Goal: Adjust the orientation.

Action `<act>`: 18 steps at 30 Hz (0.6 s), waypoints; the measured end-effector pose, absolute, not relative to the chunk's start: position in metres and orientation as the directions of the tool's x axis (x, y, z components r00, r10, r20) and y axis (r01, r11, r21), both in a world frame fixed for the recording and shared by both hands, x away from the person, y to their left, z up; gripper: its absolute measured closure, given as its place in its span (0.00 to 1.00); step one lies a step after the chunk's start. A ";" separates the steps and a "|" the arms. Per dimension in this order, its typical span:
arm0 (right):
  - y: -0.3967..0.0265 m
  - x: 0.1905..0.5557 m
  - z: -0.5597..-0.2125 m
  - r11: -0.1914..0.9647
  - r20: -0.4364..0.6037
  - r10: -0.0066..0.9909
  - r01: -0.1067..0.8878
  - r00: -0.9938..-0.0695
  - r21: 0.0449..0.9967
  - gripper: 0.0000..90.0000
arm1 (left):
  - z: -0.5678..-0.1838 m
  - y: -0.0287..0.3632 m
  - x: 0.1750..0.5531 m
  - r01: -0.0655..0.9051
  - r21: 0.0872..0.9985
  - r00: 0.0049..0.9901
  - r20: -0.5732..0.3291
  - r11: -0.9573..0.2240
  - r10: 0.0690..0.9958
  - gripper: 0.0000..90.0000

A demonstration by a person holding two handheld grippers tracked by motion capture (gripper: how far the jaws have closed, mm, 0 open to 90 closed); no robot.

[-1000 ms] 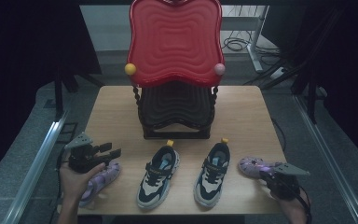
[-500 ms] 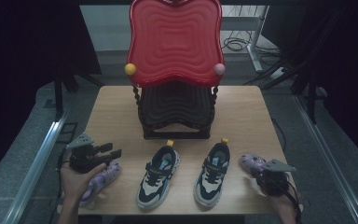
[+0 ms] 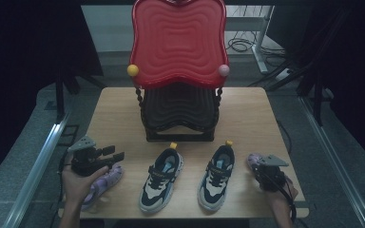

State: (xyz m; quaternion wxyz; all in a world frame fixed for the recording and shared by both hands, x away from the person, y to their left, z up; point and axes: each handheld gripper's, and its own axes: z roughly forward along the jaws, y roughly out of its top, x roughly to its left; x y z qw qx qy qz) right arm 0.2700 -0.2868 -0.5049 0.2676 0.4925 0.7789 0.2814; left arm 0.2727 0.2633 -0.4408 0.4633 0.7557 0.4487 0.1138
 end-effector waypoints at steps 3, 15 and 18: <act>-0.287 0.270 -0.505 0.352 -0.134 0.919 0.617 -0.371 0.704 1.00 | -0.441 0.263 0.273 0.572 0.803 0.574 -0.242 -0.171 0.782 0.51; -0.321 0.248 -0.465 0.159 0.055 0.919 0.496 -0.390 0.854 0.98 | -0.438 0.267 0.271 0.567 0.810 0.576 -0.258 -0.151 0.776 0.51; -0.333 0.242 -0.458 0.118 0.087 0.917 0.475 -0.388 0.872 0.96 | -0.437 0.269 0.270 0.565 0.811 0.573 -0.258 -0.148 0.778 0.51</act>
